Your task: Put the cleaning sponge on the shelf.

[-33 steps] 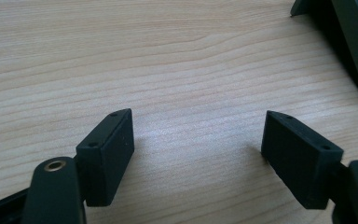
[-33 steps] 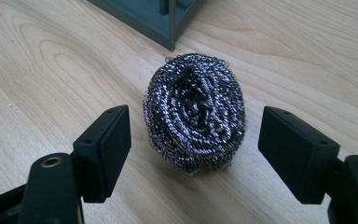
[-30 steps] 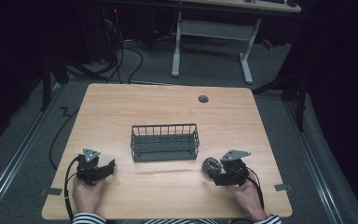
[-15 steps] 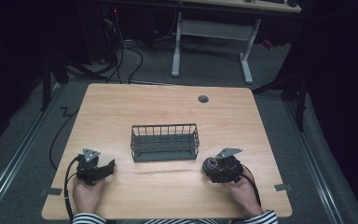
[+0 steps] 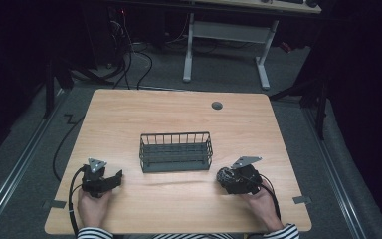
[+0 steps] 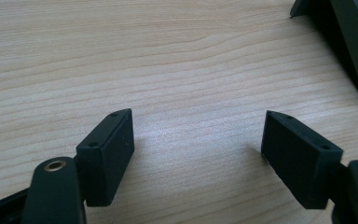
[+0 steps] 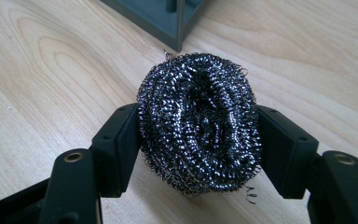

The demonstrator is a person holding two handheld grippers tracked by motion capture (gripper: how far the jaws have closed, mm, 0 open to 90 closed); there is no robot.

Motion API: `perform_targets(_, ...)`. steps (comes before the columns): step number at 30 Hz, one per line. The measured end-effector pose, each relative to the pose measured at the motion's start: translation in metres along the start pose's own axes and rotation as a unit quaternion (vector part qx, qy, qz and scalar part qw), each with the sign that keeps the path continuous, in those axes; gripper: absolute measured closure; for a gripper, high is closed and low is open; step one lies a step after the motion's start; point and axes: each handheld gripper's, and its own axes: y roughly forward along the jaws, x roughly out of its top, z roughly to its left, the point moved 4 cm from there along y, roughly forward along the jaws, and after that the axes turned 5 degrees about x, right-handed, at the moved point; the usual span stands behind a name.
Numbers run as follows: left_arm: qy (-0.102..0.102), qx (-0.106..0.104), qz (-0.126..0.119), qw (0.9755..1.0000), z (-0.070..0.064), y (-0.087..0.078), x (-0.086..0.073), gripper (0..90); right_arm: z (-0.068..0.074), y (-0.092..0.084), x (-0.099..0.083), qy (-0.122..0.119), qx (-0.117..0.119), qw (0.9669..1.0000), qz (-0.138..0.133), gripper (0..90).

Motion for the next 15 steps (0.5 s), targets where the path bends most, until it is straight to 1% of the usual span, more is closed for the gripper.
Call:
perform_targets(3, 0.000, 0.000, 0.000, 1.0000, 0.000, 0.000, 0.000, 26.0, 0.000, -0.004, 0.002, -0.002, 0.000, 1.0000, -0.004, 35.5)
perform_targets(5, 0.000, 0.000, 0.000, 1.0000, 0.000, 0.000, 0.000, 26.0, 0.001, -0.012, 0.007, -0.003, 0.003, 0.9999, -0.014, 35.5)
perform_targets(7, 0.000, 0.000, 0.000, 1.0000, 0.000, 0.000, 0.000, 26.0, 0.001, -0.014, 0.008, -0.003, 0.004, 0.9999, -0.015, 35.5)
perform_targets(9, 0.000, 0.000, 0.000, 1.0000, 0.000, 0.000, 0.000, 26.0, 0.002, -0.020, 0.011, -0.004, 0.007, 0.9997, -0.021, 35.5)
perform_targets(10, 0.000, 0.000, 0.000, 1.0000, 0.000, 0.000, 0.000, 26.0, 0.001, -0.023, 0.014, -0.007, 0.010, 0.9996, -0.026, 35.5)
perform_targets(11, 0.000, 0.000, 0.000, 1.0000, 0.000, 0.000, 0.000, 26.0, 0.001, -0.027, 0.017, -0.007, 0.015, 0.9994, -0.030, 35.6)
perform_targets(13, 0.000, 0.000, 0.000, 1.0000, 0.000, 0.000, 0.000, 26.0, 0.001, -0.030, 0.019, -0.007, 0.017, 0.9993, -0.031, 35.6)
perform_targets(14, 0.000, 0.000, 0.000, 1.0000, 0.000, 0.000, 0.000, 26.0, -0.001, -0.036, 0.024, -0.005, 0.022, 0.9990, -0.038, 35.7)
perform_targets(15, 0.000, 0.000, 0.000, 1.0000, 0.000, 0.000, 0.000, 26.0, -0.001, -0.038, 0.025, -0.003, 0.025, 0.9989, -0.041, 35.7)
